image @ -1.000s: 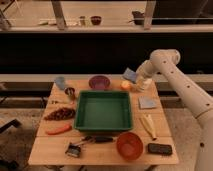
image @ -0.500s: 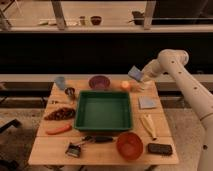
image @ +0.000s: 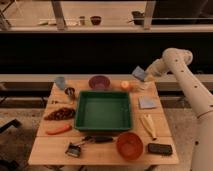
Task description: Place sponge in paper cup
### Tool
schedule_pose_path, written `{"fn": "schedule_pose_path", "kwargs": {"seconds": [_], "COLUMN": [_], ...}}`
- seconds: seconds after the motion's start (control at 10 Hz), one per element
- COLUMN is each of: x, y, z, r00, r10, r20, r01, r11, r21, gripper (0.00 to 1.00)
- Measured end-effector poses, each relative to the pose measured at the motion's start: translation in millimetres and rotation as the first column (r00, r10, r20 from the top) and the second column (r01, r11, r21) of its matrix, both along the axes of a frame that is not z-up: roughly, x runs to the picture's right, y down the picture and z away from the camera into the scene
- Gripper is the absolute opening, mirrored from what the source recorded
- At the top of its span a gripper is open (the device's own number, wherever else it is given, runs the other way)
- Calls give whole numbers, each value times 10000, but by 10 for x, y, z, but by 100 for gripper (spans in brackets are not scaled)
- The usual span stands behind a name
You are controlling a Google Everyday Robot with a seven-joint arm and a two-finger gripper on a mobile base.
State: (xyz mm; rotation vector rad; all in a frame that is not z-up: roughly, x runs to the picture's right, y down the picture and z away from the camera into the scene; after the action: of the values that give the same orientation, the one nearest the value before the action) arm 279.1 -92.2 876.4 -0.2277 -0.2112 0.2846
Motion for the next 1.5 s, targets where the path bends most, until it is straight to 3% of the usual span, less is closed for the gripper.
{"fn": "schedule_pose_path", "kwargs": {"seconds": [0.3, 1.1, 1.5], "x": [136, 404, 432], "y": [2, -67, -61], "z": [59, 235, 307], "r00": [10000, 9992, 9990], "r10": [-1, 335, 356], "r20": [45, -232, -274], "r01": [2, -347, -378], "r11": [9999, 9979, 9959], "r21": [-155, -555, -822], "gripper": [21, 21, 27]}}
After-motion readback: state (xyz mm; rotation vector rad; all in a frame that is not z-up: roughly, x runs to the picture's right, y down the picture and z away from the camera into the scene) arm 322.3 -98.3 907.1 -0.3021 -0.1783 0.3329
